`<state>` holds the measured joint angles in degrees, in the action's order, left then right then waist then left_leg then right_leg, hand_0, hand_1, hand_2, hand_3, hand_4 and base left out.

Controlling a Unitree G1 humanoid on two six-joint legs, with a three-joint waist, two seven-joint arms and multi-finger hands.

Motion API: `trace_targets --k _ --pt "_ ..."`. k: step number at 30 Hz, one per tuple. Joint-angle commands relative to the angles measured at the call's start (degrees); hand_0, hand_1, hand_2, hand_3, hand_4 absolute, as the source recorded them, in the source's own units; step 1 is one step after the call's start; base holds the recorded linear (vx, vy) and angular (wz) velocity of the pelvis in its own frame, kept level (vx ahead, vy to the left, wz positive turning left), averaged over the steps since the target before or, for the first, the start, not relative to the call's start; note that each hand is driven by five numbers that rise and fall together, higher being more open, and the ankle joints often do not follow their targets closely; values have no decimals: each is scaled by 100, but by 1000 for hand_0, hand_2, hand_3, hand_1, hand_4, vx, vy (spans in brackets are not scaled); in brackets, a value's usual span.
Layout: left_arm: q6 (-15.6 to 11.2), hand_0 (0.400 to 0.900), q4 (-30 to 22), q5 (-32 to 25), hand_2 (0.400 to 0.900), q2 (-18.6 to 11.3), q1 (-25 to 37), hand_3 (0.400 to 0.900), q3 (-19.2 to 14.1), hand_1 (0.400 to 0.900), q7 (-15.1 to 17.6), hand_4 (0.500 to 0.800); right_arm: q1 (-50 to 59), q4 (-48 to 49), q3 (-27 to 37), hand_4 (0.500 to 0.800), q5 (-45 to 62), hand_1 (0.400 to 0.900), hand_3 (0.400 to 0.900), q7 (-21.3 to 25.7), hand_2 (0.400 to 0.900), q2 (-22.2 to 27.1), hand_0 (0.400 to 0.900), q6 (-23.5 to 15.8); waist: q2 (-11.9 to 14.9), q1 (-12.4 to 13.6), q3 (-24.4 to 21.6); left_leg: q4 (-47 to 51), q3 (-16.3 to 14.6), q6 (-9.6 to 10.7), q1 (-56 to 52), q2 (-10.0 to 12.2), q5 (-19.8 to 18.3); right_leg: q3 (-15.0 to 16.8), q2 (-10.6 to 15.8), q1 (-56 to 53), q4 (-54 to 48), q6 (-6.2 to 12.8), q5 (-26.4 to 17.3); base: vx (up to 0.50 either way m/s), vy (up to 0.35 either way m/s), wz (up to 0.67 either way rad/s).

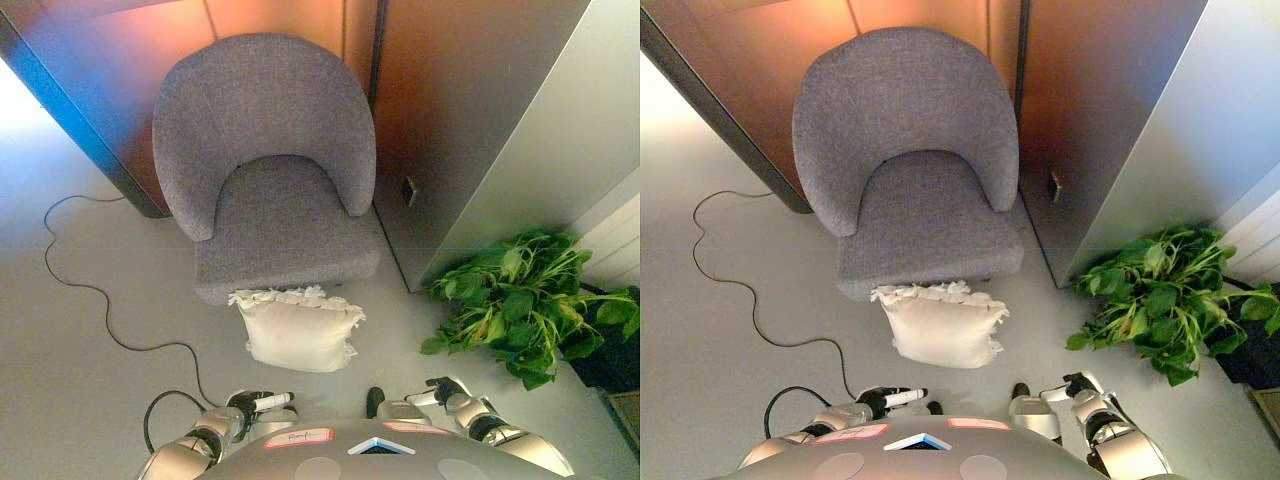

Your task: Pick up the pillow and put it on the sofa.

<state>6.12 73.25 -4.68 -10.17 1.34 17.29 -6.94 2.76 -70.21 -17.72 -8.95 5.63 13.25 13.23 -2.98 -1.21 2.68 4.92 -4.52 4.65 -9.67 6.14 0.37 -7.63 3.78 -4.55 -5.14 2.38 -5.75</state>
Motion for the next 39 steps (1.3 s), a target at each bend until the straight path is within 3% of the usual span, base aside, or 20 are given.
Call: trace_targets --k 1,13,21,26,32,39 --pt "40 900 133 -51 900 -147 413 900 45 900 -82 800 304 -452 -319 800 -92 900 900 -42 900 -101 900 225 375 15 281 8 -65 -291 46 -379 -446 114 196 -364 53 455 605 0 0 0" --pt "3 900 137 -149 900 -154 417 900 5 900 -63 800 273 -368 -314 800 -102 900 900 -71 900 -63 900 108 394 -3 347 8 -87 -303 58 -374 -431 139 187 -338 79 443 605 0 0 0" --pt "-53 900 147 -131 900 -187 348 900 -37 900 9 800 260 -314 -341 800 -757 900 900 450 900 26 900 -138 408 50 391 4 -29 -310 56 -395 -432 88 194 -353 121 446 631 48 -17 4" --pt "-156 900 47 -302 900 -305 342 900 -10 900 81 800 550 -94 -486 800 -858 900 900 646 900 236 900 -151 434 213 562 -93 45 -318 228 -409 -403 9 243 -227 234 439 643 36 -56 13" --pt "-343 900 -220 -1091 900 -529 549 900 34 900 126 800 1268 144 -602 800 -304 900 900 889 900 572 900 -266 394 496 1031 -422 334 -376 999 -490 -276 -69 303 434 627 356 673 -90 -76 30" --pt "-551 900 -414 -2132 900 -783 906 900 -2 900 -227 800 2804 137 -655 800 321 900 900 851 900 1163 900 -164 114 779 1860 -1399 716 -368 2376 -734 -168 -336 408 1582 1536 143 818 -179 -28 28"
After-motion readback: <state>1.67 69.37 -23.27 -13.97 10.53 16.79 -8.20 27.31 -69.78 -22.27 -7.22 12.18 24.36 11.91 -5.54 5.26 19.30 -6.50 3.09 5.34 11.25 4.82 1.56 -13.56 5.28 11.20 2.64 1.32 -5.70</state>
